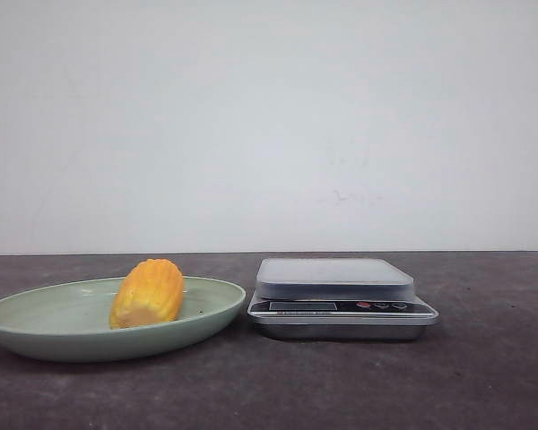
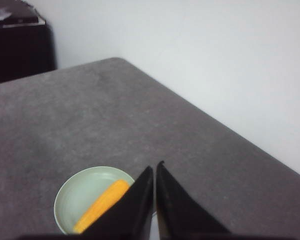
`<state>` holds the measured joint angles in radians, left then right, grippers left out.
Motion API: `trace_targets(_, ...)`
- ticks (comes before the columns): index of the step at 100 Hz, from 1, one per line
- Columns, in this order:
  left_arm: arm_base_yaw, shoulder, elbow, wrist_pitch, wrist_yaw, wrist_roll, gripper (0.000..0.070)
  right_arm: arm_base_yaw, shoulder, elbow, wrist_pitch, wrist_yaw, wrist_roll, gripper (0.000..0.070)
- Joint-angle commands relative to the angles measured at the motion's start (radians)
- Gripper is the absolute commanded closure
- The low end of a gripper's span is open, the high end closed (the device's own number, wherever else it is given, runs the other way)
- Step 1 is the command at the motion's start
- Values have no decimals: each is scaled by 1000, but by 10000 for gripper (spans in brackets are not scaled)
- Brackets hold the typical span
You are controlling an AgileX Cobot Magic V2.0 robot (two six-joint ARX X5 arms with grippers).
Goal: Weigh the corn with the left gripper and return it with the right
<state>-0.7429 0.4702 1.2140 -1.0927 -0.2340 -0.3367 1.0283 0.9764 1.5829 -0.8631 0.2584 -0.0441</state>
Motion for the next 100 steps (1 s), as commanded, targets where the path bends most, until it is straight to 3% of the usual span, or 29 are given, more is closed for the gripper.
trace_targets(1,-7,12,11,10,-2,-9,684,11,9,22,11,2,18,700)
trace_targets(45,-7,12,14,12,-1,-9,684,5,10,22,11,7,18,700)
trace_targets(66,-7,12,14,11,-2,-9,684,-50,8,21,11,-17,18,700)
trace_targets(82,-7,12,14,12,-2,-9,684,-170,-28,-19,17,-23,18,700)
trace_targets(90,-7,12,14,12,-2,-9,684,-251,-85,-130,128,-31,10,700)
trace_targets(100,-7,12,14,12,-1,-9,684,-367,-193,-393,436,-102,4,700)
